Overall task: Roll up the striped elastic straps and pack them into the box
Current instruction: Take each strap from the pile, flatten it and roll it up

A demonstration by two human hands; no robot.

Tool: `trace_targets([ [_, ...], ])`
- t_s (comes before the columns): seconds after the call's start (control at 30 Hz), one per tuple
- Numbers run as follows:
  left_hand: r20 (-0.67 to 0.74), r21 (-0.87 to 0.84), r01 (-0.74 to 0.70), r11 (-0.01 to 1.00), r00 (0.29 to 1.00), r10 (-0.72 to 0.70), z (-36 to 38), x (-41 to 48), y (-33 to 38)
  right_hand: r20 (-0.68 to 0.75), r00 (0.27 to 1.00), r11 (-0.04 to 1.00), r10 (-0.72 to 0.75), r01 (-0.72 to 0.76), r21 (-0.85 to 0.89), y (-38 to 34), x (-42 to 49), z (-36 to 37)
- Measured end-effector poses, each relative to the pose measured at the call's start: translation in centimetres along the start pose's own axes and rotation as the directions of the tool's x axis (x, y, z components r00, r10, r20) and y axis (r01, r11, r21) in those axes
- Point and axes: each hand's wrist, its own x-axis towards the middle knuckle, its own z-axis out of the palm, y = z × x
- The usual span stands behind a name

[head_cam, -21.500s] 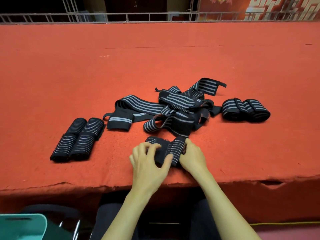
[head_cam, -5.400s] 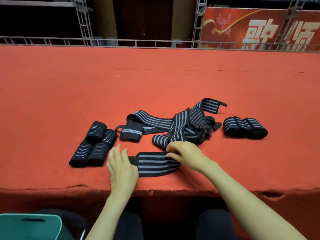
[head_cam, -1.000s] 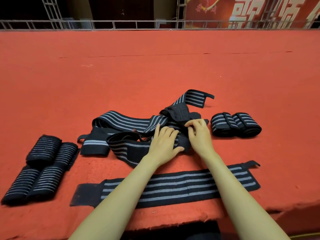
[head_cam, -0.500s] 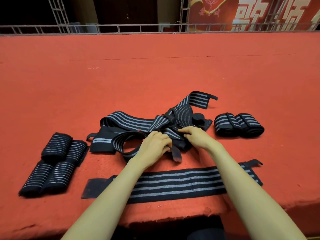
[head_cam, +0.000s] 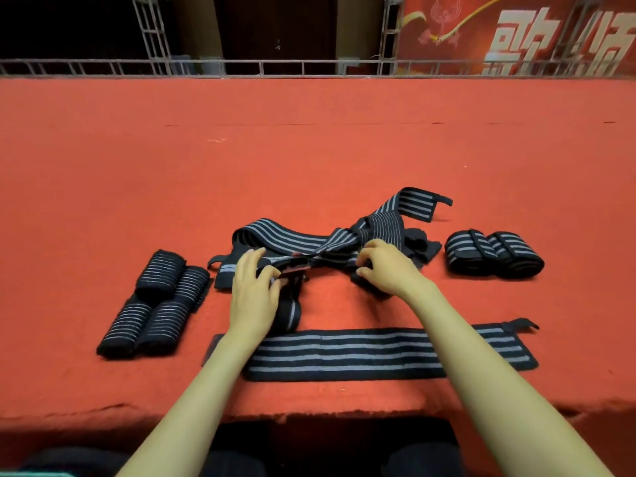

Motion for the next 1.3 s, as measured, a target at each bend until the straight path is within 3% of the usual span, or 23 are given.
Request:
trace_targets([
  [0.07, 0.087, 0.024, -0.02, 0.999, 0.996, 0.018, 0.4, 0.8, 1.0, -0.135, 0.984, 0.992, -0.113, 0.12, 0.048, -2.0, 0.8, 0.2],
  [0.13, 0.19, 0.066, -0.062, 0.996, 0.981, 0.048, 0.9, 1.8, 2.0, -0.172, 0.972, 0.98, -0.161, 0.178, 0.087, -3.5, 2.0, 0.4],
  [0.3, 0.396, 0.208, -0.186, 0.96, 0.914, 0.091, 1.8, 4.4, 2.7, -0.002, 0.986, 0.985, -0.165, 0.165, -0.05, -4.1, 5.4, 1.0],
  [0.4, 0.37, 0.133, -0.1, 0.986, 0.928, 0.044, 1.7, 4.5, 2.5, 0.059, 0.983, 0.98, -0.173, 0.177, -0.086, -3.5, 6.4, 1.1],
  [0.53, 0.319, 0.053, -0.072, 0.996, 0.946, 0.051, 2.6, 2.3, 1.3, 0.039, 0.989, 0.989, -0.14, 0.138, 0.05, -2.3, 7.0, 2.1],
  [0.6, 0.264, 0.014, -0.039, 0.999, 0.964, 0.034, 2.7, 0.9, 0.7, -0.046, 0.999, 0.994, -0.003, 0.008, 0.11, -1.8, 7.6, 2.6],
  [0.7, 0.217, -0.079, 0.06, 0.995, 0.975, -0.042, 2.4, -0.2, 0.2, -0.16, 0.956, 0.94, 0.247, -0.197, 0.277, -1.1, 8.9, 3.0],
  [0.77, 0.198, -0.163, 0.12, 0.979, 0.976, -0.087, 2.1, -0.2, 0.2, -0.16, 0.942, 0.908, 0.296, -0.226, 0.352, -1.2, 9.3, 3.1],
  [0.93, 0.051, -0.399, 0.144, 0.905, 0.99, -0.135, -0.6, 1.6, 1.6, -0.06, 0.996, 0.936, -0.068, 0.085, 0.341, -3.6, 6.2, 2.6],
  [1.03, 0.041, -0.516, 0.149, 0.843, 0.988, -0.15, -3.5, 2.6, 3.8, -0.075, 0.98, 0.845, -0.185, 0.197, 0.497, -4.7, 3.5, 1.5],
  [1.13, 0.003, -0.61, 0.113, 0.784, 0.99, -0.141, -6.0, 3.7, 6.3, -0.035, 0.972, 0.576, -0.233, 0.168, 0.8, -5.8, 0.6, -0.5],
  [1.23, 0.019, -0.669, 0.129, 0.732, 0.988, -0.156, -7.4, 4.8, 8.2, -0.088, 0.967, 0.465, -0.237, 0.193, 0.864, -6.4, -1.8, -2.0],
  [1.3, 0.119, -0.754, 0.216, 0.621, 0.974, -0.195, -7.7, 5.2, 9.3, -0.16, 0.974, 0.42, -0.162, 0.215, 0.882, -6.5, -2.7, -2.8],
])
